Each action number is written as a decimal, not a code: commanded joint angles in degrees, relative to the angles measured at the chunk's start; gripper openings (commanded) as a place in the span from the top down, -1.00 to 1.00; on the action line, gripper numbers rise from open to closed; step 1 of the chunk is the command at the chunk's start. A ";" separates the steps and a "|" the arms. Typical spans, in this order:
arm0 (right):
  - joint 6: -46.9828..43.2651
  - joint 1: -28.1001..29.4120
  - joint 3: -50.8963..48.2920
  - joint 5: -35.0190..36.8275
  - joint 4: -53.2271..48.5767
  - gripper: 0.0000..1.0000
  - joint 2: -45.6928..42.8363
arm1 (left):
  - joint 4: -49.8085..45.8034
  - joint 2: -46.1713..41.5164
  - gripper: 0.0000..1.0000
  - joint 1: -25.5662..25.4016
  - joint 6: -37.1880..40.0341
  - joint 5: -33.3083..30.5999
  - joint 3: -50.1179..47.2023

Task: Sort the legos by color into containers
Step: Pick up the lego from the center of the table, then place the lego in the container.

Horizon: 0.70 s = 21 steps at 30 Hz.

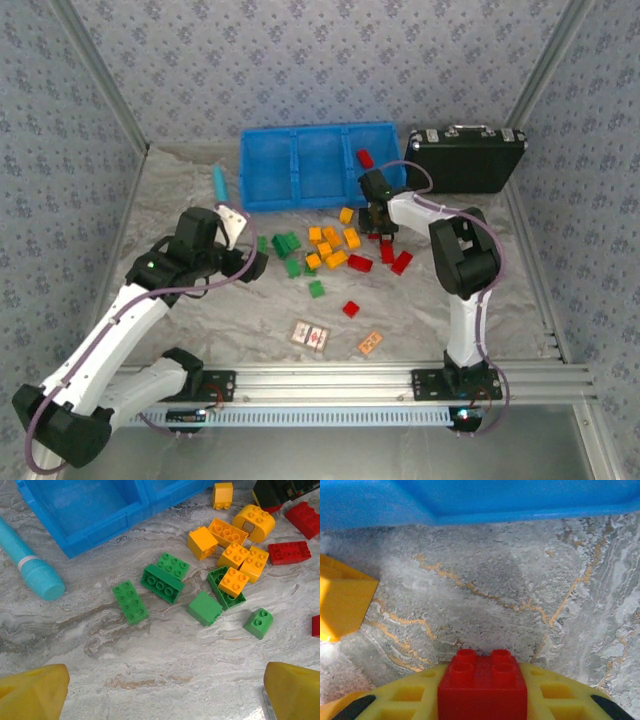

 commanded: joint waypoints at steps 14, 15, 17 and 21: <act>-7.91 -4.73 22.72 -0.94 -8.67 0.51 3.95 | 1.23 5.04 -1.00 -0.28 -0.36 -1.01 4.39; -8.08 -4.96 24.74 -0.84 -9.12 0.51 5.38 | 1.18 5.57 -1.00 -0.25 -0.29 -1.07 4.60; -8.56 -5.36 29.30 -1.54 -10.06 0.50 8.83 | 2.85 6.65 -1.00 -0.20 0.00 -1.39 5.32; -9.40 -6.06 38.71 -2.81 -13.30 0.45 16.24 | 3.09 7.76 -1.00 -0.19 0.04 -5.59 6.82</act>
